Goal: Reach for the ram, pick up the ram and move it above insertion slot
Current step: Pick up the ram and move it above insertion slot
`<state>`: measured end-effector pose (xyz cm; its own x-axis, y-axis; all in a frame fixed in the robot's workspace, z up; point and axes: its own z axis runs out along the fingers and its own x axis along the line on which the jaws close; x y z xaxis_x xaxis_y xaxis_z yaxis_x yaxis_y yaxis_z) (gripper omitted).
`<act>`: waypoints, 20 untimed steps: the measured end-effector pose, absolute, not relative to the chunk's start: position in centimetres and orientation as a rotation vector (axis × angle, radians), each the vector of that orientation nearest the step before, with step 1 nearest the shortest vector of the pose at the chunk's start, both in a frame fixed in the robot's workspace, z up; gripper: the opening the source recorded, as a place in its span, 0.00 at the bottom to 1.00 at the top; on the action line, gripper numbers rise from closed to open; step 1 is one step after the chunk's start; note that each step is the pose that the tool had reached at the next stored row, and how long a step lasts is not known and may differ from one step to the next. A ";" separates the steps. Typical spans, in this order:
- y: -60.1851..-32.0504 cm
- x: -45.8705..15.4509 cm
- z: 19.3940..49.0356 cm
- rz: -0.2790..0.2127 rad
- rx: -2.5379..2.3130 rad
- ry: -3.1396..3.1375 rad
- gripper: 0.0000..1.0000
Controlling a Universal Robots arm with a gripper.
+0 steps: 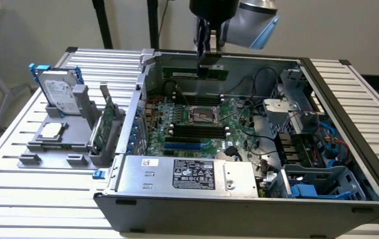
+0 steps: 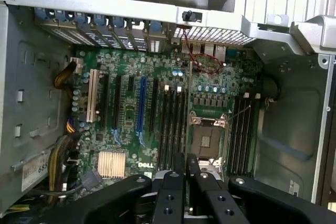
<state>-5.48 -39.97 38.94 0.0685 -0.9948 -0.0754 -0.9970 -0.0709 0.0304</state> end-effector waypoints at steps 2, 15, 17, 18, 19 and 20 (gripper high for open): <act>-39.8 -5.0 38.7 0.118 -2.274 2.122 0.13; -39.2 -4.1 38.1 0.124 -2.253 2.137 0.13; -39.2 -4.1 38.1 0.124 -2.252 2.137 0.13; -39.2 -4.1 38.1 0.124 -2.252 2.137 0.13; -39.2 -4.1 38.1 0.124 -2.252 2.137 0.13; -39.2 -4.1 38.1 0.124 -2.252 2.137 0.13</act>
<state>-4.12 -39.24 38.07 0.0511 -0.9954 -0.0816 -0.9981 -0.0537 0.0298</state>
